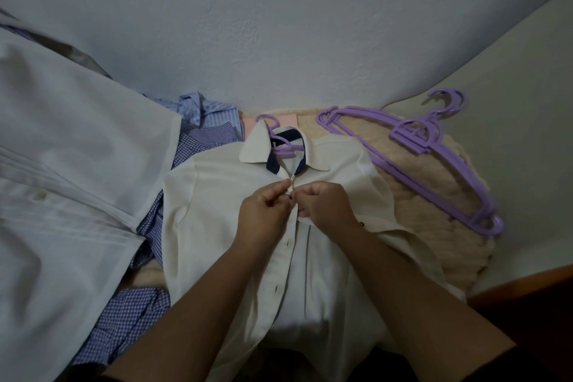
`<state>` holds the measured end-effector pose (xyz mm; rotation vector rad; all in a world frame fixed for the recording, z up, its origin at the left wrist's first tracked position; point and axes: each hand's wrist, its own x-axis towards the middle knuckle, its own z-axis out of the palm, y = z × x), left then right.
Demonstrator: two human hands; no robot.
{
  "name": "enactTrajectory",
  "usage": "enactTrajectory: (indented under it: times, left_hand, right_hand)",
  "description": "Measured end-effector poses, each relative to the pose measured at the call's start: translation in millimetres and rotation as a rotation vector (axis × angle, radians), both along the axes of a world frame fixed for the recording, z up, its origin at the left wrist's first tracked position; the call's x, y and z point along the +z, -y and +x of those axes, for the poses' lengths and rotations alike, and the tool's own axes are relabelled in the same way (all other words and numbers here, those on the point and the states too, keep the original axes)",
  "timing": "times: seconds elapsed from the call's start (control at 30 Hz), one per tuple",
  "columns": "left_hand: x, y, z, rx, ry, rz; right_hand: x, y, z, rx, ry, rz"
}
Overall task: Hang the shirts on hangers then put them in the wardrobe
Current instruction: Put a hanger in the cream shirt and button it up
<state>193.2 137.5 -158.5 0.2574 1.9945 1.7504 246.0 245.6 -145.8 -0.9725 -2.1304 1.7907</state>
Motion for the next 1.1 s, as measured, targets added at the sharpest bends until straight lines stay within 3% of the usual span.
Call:
enactTrajectory:
  times: [0.5, 0.73, 0.83, 0.97, 1.1]
  left_hand:
    - [13, -2, -21, -0.034, 0.473, 0.258]
    - [8, 10, 6, 0.037, 0.172, -0.026]
    - [1, 17, 25, -0.012, 0.021, -0.134]
    - [-5, 21, 47, -0.127, -0.240, -0.374]
    - [-8, 25, 58, -0.106, -0.219, -0.391]
  right_hand:
    - [-2, -20, -2, 0.037, -0.065, -0.390]
    - [-11, -21, 17, 0.141, 0.110, 0.041]
    - [-10, -24, 33, 0.272, 0.182, 0.398]
    - [-11, -24, 48, 0.381, 0.313, 0.613]
    - [-14, -22, 56, 0.461, 0.410, 0.775]
